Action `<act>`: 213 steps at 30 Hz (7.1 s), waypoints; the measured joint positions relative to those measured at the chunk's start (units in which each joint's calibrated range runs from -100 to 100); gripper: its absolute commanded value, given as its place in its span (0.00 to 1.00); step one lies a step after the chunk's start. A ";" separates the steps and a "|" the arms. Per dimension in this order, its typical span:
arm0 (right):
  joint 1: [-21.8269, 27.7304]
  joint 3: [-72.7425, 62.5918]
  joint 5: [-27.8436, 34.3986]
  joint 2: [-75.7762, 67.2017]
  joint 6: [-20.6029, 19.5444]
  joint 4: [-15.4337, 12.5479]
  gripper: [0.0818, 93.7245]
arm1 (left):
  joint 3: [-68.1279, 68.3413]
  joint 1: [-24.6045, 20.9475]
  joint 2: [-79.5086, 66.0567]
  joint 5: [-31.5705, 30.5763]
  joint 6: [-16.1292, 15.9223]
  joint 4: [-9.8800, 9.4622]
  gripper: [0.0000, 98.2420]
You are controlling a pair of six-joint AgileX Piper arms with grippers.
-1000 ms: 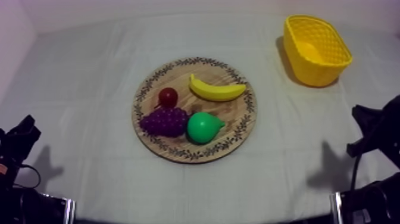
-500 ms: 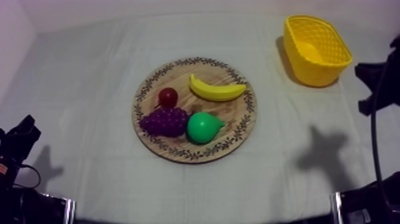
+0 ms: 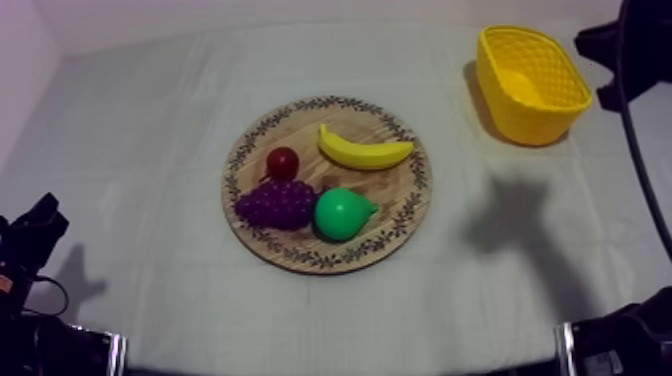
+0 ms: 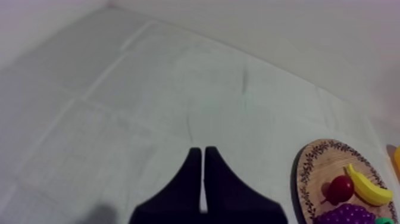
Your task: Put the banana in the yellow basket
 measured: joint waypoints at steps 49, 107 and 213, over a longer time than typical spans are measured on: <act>-15.47 -32.30 19.39 36.67 -2.19 2.16 0.01 | 0.00 0.00 0.00 0.00 0.00 0.00 0.00; -19.24 -32.62 14.34 63.09 -1.92 5.54 0.69 | 0.00 0.00 0.00 0.00 0.00 0.00 0.00; 6.43 -32.22 -2.38 62.16 -27.71 25.85 0.37 | 0.00 0.00 0.00 0.00 0.00 0.00 0.00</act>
